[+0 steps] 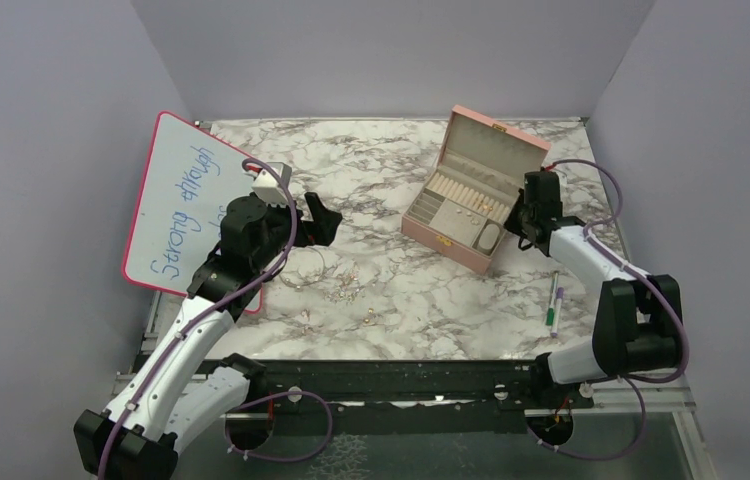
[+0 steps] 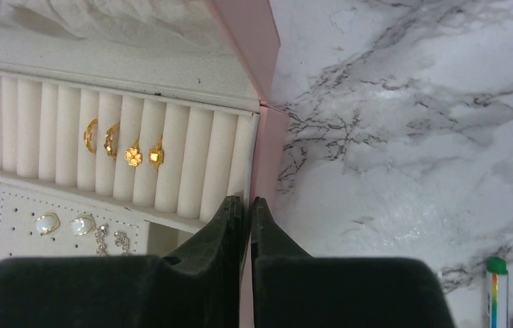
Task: Organize the mixed jewelry
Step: Adjust the jewelry box at the center of the board.
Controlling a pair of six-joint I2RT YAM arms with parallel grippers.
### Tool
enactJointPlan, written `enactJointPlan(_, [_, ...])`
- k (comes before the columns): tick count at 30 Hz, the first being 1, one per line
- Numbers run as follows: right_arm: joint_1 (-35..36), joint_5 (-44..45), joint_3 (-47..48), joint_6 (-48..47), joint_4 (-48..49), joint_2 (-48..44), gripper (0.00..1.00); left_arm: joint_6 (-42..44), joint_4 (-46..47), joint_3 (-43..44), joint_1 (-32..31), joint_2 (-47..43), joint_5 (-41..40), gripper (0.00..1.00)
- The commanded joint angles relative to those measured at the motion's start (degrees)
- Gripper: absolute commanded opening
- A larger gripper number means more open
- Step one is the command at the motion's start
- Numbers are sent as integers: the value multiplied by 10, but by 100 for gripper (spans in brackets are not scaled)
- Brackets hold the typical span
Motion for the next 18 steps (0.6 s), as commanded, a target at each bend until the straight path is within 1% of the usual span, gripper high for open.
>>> enactJointPlan(1, [-5, -155, 18, -118, 64, 29, 1, -14, 22, -7, -2, 3, 16, 99])
enactJointPlan(5, [-5, -256, 44, -170, 80, 58, 1, -16, 24, -1, -2, 20, 36, 99])
enactJointPlan(10, [-5, -336, 55, -208, 92, 69, 1, -28, 27, -1, -2, 32, 44, 99])
enactJointPlan(15, [-5, -363, 51, -253, 85, 64, 1, -38, 26, -9, -2, 38, 49, 99])
enactJointPlan(18, [-5, -363, 61, -280, 68, 63, 2, -36, 24, -11, -2, 39, 52, 99])
